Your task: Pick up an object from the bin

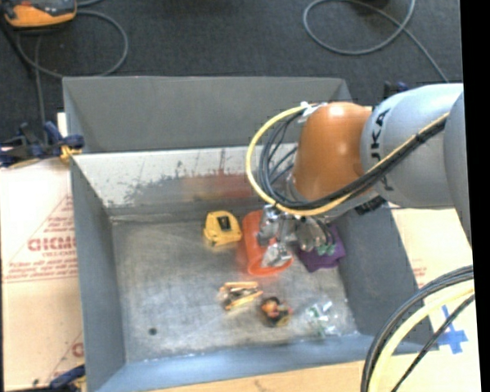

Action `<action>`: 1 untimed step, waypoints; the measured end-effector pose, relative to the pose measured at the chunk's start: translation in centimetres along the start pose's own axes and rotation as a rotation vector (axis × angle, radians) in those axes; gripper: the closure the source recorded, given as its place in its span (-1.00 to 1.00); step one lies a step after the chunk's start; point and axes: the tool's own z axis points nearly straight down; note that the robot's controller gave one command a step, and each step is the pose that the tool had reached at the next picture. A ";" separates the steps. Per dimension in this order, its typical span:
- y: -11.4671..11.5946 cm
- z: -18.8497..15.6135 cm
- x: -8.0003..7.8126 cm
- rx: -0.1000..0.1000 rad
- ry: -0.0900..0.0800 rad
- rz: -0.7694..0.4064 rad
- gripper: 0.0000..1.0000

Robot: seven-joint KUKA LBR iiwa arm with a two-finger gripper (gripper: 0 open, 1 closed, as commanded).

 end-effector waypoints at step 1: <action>0.3 -3.5 0.1 0.001 0.010 0.015 1.00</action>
Offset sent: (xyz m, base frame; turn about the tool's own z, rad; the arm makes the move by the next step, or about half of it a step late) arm 0.0009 0.0263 0.0981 -0.0832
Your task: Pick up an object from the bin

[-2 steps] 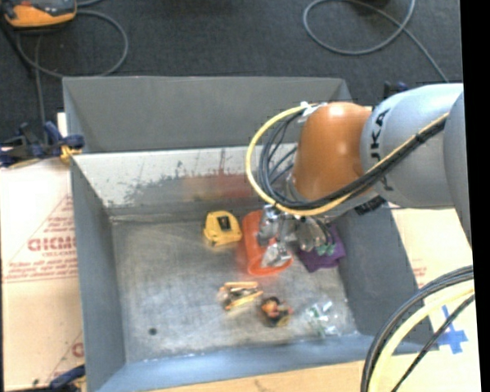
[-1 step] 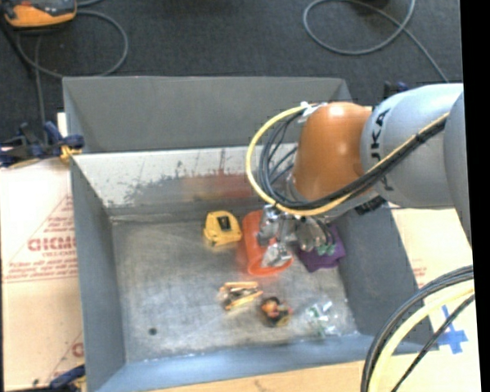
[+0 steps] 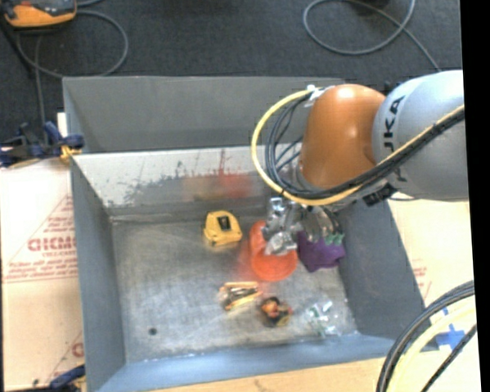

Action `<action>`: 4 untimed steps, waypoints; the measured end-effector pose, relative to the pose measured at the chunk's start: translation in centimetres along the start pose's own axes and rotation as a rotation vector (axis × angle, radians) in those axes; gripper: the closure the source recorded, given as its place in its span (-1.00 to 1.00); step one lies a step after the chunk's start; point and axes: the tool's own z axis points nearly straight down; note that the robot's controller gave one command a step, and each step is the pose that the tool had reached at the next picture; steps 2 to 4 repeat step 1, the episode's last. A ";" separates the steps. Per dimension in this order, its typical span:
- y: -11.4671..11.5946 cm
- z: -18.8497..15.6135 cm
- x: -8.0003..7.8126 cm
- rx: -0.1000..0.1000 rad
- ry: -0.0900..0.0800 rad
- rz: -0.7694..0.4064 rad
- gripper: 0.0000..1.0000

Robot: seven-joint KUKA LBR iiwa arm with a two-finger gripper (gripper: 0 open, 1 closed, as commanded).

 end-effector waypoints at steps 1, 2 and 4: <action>1.7 -5.4 -0.4 0.001 0.008 -0.085 1.00; 1.7 -5.4 -0.4 0.001 0.008 -0.085 1.00; 1.7 -5.4 -0.4 0.001 0.008 -0.085 1.00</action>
Offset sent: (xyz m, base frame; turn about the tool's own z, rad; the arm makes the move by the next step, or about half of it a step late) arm -0.0045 -0.0109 0.1195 -0.0294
